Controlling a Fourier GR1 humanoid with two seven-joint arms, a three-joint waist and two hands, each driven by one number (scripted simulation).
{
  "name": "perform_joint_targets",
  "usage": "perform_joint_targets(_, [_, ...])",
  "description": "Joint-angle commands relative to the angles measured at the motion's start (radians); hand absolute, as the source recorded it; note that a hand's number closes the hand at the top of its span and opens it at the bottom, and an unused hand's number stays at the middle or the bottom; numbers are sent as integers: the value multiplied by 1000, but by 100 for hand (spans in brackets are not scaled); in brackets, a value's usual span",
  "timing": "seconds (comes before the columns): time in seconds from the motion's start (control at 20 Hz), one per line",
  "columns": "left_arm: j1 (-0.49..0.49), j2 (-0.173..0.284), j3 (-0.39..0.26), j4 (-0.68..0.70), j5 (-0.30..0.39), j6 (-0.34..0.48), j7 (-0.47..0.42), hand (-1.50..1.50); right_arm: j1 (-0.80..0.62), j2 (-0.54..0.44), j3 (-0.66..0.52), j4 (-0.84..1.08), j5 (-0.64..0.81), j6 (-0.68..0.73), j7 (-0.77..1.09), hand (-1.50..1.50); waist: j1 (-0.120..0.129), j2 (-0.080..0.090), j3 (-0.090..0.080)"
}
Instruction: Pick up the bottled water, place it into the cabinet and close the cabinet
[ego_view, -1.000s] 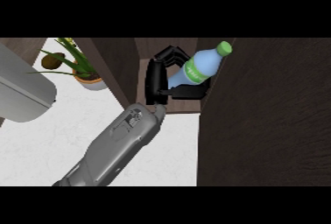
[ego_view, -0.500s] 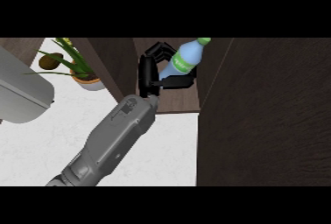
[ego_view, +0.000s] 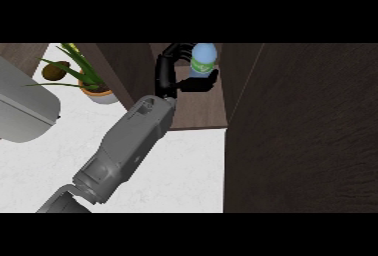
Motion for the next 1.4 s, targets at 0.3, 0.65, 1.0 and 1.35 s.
perform_joint_targets(0.3, [-155,-7,18,213,-38,-13,31,-150,-18,13,26,-59,-69,-2,51,-150,-3,2,0])
perform_joint_targets(0.65, [-153,22,91,227,-12,-126,-60,-150,-25,17,45,-92,-60,-27,101,-150,8,2,-1])
perform_joint_targets(1.0, [-97,-6,118,109,51,-244,-128,-150,-38,4,27,-90,-63,-15,86,-150,18,-7,-1])
perform_joint_targets(1.35, [-11,-7,42,-46,68,-297,-54,-150,34,5,-22,-109,-116,18,52,-150,33,-19,0])
